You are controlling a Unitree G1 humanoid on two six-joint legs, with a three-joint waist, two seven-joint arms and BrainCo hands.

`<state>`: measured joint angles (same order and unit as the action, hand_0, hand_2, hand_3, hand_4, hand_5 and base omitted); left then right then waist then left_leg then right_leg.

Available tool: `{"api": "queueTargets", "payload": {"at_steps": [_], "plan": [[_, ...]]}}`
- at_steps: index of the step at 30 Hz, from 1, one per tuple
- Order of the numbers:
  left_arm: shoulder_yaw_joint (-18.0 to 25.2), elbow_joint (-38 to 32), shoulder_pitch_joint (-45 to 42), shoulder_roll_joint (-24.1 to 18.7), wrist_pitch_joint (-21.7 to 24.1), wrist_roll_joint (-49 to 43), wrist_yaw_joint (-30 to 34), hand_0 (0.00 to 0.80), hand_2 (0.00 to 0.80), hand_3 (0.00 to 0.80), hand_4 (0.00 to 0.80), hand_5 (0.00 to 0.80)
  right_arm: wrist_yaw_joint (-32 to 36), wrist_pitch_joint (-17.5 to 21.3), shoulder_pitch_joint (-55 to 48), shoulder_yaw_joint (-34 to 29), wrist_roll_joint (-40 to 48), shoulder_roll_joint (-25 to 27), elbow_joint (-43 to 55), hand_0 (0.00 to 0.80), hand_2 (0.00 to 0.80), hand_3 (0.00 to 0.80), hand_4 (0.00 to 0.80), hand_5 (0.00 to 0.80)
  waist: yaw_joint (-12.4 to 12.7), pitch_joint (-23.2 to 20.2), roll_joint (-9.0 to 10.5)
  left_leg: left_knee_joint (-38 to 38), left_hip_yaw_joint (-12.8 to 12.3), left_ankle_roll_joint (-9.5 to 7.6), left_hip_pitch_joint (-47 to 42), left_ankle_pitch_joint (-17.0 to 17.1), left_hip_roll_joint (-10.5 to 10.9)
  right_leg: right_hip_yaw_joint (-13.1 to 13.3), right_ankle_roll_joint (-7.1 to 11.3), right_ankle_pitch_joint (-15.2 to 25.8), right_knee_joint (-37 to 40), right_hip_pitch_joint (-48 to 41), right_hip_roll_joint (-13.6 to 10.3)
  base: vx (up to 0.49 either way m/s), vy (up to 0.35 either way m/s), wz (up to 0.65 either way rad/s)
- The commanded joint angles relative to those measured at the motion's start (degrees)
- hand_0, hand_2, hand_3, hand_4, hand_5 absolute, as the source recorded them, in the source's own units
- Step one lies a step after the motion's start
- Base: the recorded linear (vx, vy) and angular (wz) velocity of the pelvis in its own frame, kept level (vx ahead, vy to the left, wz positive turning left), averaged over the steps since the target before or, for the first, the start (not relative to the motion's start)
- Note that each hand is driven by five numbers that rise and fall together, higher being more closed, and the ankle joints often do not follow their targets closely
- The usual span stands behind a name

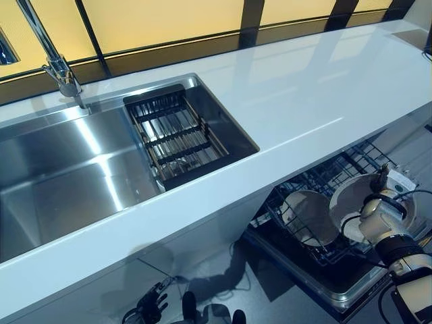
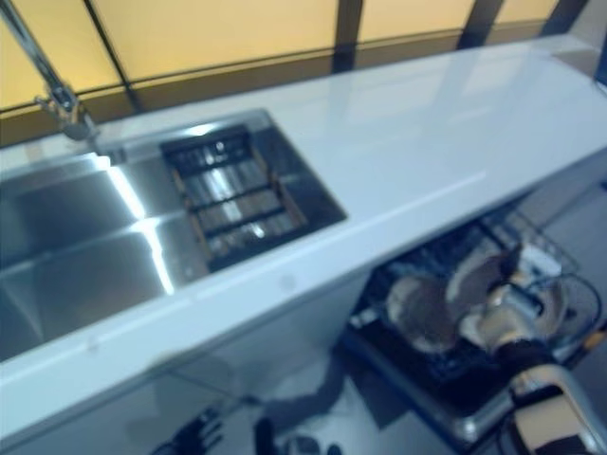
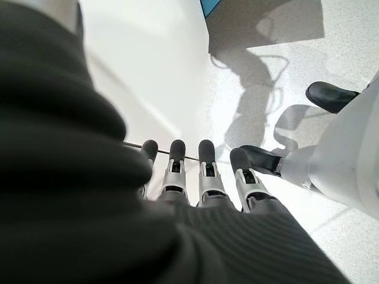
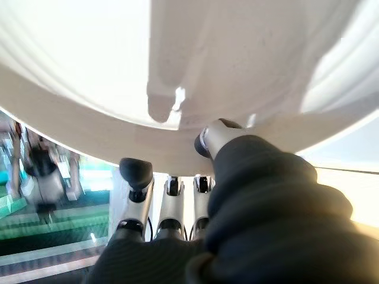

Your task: Take plates into dishwasher

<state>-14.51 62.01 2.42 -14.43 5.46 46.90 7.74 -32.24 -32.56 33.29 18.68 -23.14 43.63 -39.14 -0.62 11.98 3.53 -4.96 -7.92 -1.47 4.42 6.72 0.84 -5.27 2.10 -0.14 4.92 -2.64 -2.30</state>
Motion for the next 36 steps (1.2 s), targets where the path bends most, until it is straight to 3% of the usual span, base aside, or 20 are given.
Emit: {"api": "queueTargets", "payload": {"at_steps": [1, 13, 23, 36], "plan": [[-0.76, 0.67, 2.20, 1.11, 0.05, -0.10, -0.20, 0.000, 0.000, 0.000, 0.000, 0.000, -2.34, -2.77, 4.99, 2.18, -7.25, 6.67, -1.63, 0.800, 0.800, 0.800, 0.800, 0.800, 1.39, -1.16, -0.46, -0.04, 1.02, -3.47, -4.74, -10.50, 3.26, -0.97, 1.49, 2.94, 0.08, 3.85, 1.88, 0.000, 0.000, 0.00], [-1.42, -0.15, 3.33, 0.00, -1.60, 0.49, -1.54, 0.000, 0.000, 0.000, 0.000, 0.000, 0.73, -3.85, 11.19, 7.58, -13.21, 13.18, -3.61, 0.800, 0.800, 0.800, 0.800, 0.800, 1.72, -1.68, -0.28, -0.04, 1.47, -3.55, -4.10, -10.36, 3.42, -1.09, 1.89, 2.95, 0.08, 4.32, 1.81, 0.000, 0.000, 0.00], [-1.99, -0.43, 4.04, -1.00, -1.33, 2.13, -0.65, 0.000, 0.000, 0.000, 0.000, 0.000, 0.12, -3.13, 17.46, 11.57, -10.40, 13.67, -8.96, 0.800, 0.800, 0.800, 0.800, 0.800, 2.89, -0.41, -1.17, -0.04, 2.43, -3.41, -2.57, -9.73, 3.74, -1.94, 1.75, 3.04, 0.08, 5.49, 1.53, -0.006, -0.005, 0.02], [-2.15, -3.18, 5.70, -1.47, -0.68, 7.25, -2.11, 0.000, 0.000, 0.000, 0.000, 0.000, 0.84, -4.59, 26.37, 18.84, -11.75, 12.88, -12.77, 0.800, 0.800, 0.800, 0.800, 0.800, 4.08, 3.41, -3.88, -0.04, 3.57, -3.08, 1.31, -8.30, 4.29, -3.29, 1.30, 3.50, 0.08, 8.91, 1.20, -0.028, -0.017, 0.06]]}}
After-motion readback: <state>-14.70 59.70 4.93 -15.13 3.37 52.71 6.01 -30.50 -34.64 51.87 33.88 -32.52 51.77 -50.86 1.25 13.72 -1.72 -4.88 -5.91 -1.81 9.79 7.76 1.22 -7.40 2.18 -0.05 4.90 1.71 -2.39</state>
